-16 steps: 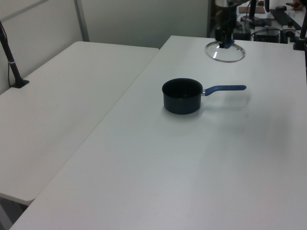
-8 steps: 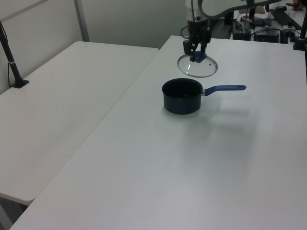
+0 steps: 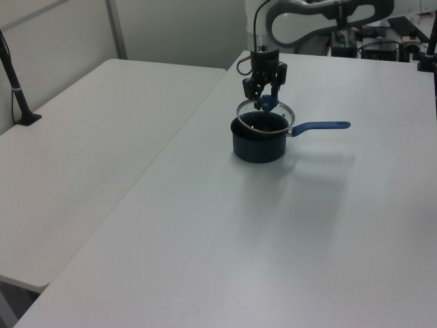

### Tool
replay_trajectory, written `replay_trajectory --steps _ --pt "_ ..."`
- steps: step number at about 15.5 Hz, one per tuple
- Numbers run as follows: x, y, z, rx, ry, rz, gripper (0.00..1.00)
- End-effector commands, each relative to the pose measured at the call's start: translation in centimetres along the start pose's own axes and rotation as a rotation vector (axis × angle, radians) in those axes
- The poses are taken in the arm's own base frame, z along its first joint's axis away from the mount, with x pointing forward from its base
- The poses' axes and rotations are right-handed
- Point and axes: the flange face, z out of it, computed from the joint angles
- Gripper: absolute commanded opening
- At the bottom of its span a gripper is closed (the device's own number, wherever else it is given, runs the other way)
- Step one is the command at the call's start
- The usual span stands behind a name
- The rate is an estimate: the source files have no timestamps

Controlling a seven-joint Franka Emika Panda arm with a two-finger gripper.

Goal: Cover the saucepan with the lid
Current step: 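Lower the lid onto the saucepan rim and open the gripper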

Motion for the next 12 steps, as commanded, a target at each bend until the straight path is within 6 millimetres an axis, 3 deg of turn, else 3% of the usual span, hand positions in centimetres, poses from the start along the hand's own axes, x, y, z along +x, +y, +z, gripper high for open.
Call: replay_trajectory --steps 1,5,10,11,12 --pt "1.0 -1.3 0.4 0.035 0.029 0.077 0.47" --pt "0.4 -3.0 2.0 0.031 0.027 0.073 0.47" --pt "0.3 -2.9 2.5 0.019 0.014 0.064 0.47" --pt "0.2 -2.9 2.6 0.015 0.014 0.063 0.48" --pt "0.2 -3.0 2.6 0.014 0.011 0.06 0.56"
